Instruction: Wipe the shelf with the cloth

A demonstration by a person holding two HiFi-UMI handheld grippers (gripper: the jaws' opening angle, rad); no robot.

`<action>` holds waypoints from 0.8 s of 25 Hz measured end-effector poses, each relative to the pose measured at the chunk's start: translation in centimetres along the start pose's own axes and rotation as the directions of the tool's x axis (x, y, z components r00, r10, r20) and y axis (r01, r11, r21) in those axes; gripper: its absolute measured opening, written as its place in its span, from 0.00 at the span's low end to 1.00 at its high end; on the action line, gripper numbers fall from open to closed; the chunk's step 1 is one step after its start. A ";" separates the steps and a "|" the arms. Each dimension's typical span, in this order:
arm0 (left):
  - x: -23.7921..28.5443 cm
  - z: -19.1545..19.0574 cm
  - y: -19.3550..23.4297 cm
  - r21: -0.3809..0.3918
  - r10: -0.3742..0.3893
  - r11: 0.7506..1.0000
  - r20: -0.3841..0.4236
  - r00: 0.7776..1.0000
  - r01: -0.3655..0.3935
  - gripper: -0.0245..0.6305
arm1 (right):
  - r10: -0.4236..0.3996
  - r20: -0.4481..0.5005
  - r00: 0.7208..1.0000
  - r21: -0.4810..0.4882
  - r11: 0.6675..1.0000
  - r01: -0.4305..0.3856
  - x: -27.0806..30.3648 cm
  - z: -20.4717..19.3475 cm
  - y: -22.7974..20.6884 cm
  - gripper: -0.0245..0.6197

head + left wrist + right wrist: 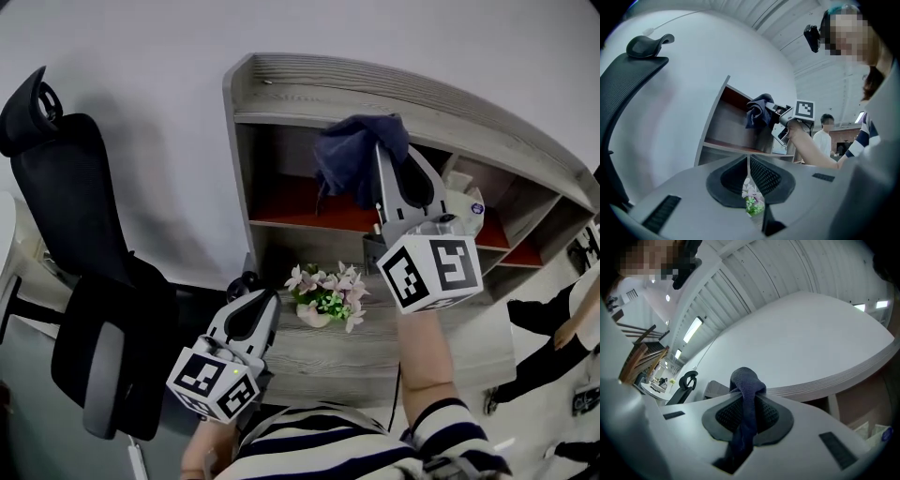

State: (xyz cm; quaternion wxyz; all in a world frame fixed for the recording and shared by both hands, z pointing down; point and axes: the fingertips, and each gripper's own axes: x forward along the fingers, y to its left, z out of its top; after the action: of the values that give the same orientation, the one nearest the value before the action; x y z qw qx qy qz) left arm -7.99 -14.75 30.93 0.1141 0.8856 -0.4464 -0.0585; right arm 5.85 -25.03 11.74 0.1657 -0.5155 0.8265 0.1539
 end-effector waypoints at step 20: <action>2.5 -1.0 -2.5 -0.004 -0.084 0.996 -0.033 0.996 0.084 0.08 | -0.192 -0.036 0.981 -0.029 0.981 0.191 -4.6 0.5 -7.9 0.13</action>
State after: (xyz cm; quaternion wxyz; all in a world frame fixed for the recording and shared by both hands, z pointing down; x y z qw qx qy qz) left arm -4.37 -15.13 31.20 0.1203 0.9042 -0.4068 -0.0490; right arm 14.95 -24.45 12.64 0.1573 -0.5977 0.7740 0.1378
